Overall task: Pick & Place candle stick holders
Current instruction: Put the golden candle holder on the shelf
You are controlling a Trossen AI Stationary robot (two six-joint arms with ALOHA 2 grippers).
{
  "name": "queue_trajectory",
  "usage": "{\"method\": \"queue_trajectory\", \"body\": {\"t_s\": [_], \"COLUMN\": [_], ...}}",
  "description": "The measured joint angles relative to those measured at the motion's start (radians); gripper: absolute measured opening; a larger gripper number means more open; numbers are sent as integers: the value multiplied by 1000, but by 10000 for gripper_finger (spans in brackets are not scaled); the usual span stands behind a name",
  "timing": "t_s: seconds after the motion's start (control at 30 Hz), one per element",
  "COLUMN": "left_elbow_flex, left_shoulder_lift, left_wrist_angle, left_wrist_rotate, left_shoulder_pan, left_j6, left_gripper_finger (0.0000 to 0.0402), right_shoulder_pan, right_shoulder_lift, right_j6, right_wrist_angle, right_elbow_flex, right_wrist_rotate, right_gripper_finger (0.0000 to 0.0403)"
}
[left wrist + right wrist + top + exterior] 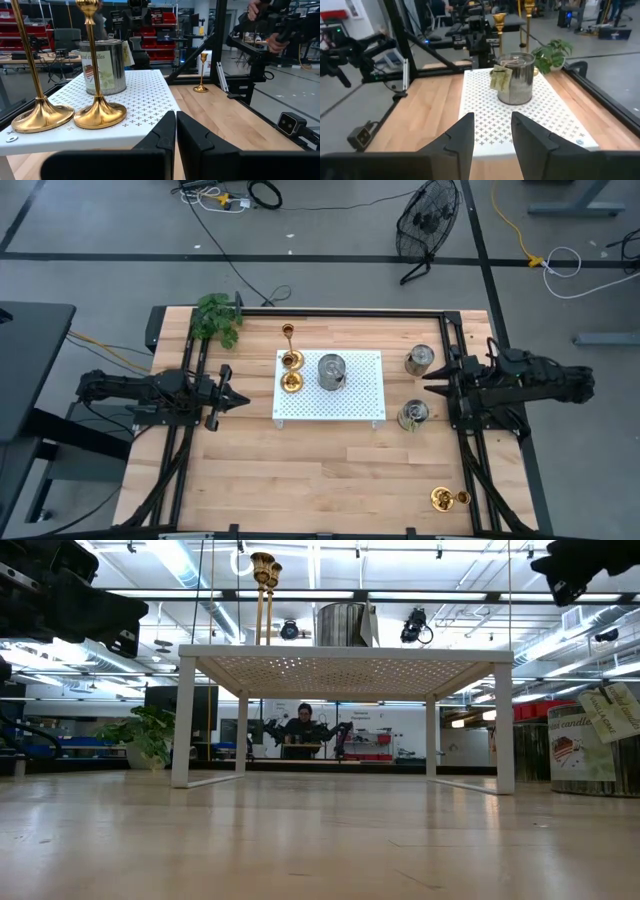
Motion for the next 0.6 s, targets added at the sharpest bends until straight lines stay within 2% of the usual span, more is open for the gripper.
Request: {"method": "queue_trajectory", "body": {"t_s": [0.3,0.6], "left_elbow_flex": [0,0], "left_shoulder_lift": [0,0], "left_wrist_angle": [0,0], "left_wrist_rotate": [0,0], "left_shoulder_pan": [0,0], "left_j6": [0,0], "left_gripper_finger": [19,19], "right_shoulder_pan": [122,266], "right_shoulder_lift": [97,206], "right_j6": [-47,-63], "right_wrist_angle": [12,16], "right_elbow_flex": [58,58], "right_wrist_rotate": [139,128], "right_gripper_finger": [176,220]}}
